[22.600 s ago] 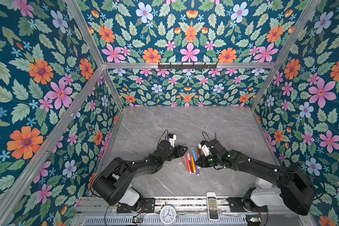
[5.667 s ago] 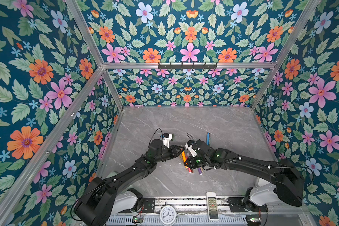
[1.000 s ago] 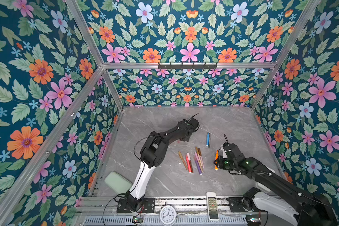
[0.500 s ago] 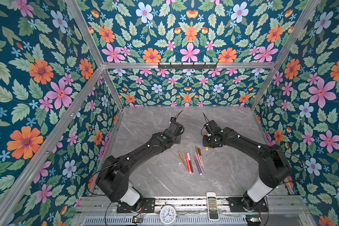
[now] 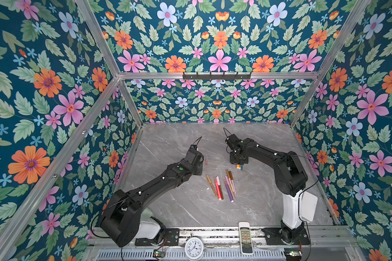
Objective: Open the pen caps
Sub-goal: 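Lay the orange highlighter beside the blue highlighter while the left gripper withdraws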
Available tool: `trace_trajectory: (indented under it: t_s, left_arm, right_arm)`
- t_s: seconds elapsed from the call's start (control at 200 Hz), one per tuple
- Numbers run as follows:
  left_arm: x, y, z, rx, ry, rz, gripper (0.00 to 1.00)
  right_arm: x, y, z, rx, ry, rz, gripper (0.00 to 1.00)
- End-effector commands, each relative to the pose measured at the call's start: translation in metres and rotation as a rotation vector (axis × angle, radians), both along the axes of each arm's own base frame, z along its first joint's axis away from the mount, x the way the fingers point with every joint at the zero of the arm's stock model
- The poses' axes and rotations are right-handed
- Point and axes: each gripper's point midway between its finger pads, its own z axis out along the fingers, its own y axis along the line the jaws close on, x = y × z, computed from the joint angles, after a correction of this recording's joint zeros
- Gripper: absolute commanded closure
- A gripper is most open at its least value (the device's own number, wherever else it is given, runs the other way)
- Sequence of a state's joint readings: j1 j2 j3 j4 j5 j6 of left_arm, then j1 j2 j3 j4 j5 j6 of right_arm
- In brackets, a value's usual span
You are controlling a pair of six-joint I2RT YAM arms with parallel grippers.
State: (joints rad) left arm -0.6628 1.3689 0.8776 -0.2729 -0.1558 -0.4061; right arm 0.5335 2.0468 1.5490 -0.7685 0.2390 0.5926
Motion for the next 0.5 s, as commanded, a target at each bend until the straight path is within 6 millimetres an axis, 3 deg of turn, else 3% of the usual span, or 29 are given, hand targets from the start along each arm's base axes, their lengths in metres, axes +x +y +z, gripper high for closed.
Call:
trace_trajectory:
  t_s: [0.0, 0.495]
  left_arm:
    - [0.004, -0.004, 0.005, -0.026, -0.021, -0.005, 0.71]
    - [0.0, -0.005, 0.003, -0.027, -0.008, -0.022, 0.72]
  right_arm:
    - [-0.004, -0.01, -0.002, -0.057, 0.024, -0.015, 0.82]
    - [0.005, -0.01, -0.013, -0.102, 0.051, -0.031, 0.79]
